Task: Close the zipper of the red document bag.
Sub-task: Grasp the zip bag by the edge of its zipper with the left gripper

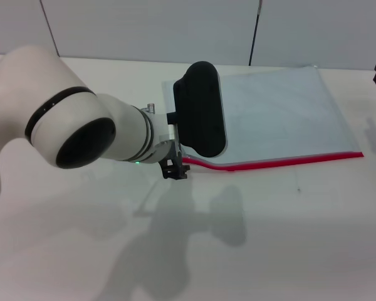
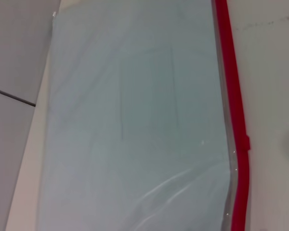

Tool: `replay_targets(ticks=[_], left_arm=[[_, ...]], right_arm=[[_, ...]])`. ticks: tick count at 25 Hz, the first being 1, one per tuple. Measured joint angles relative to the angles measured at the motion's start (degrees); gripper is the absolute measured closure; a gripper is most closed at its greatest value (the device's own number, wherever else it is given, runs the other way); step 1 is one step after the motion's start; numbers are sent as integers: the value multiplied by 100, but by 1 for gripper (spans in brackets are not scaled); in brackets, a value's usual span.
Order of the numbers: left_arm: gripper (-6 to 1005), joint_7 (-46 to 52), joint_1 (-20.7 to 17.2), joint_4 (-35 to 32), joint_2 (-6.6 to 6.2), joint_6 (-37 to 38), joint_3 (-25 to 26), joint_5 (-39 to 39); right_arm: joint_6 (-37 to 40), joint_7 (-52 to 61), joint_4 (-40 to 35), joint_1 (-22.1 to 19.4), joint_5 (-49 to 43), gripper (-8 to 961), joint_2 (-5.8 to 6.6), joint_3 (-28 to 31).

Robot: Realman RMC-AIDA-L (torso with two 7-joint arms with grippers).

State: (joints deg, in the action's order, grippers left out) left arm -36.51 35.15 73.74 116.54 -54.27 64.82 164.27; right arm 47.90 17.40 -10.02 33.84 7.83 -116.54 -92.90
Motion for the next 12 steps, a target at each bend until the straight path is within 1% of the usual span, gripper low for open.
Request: replay_targets(ticks=[5, 8, 12], left_arm=[[303, 2, 57, -165, 0, 77, -2, 0], [304, 3, 63, -312, 0, 271, -9, -1], [306, 3, 68, -356, 0, 326, -8, 0]], right_arm=[[0, 0, 0, 0, 0, 412, 0, 0], [0, 0, 1, 2, 0, 412, 0, 0], [-37, 0, -3, 4, 0, 413, 0, -7]])
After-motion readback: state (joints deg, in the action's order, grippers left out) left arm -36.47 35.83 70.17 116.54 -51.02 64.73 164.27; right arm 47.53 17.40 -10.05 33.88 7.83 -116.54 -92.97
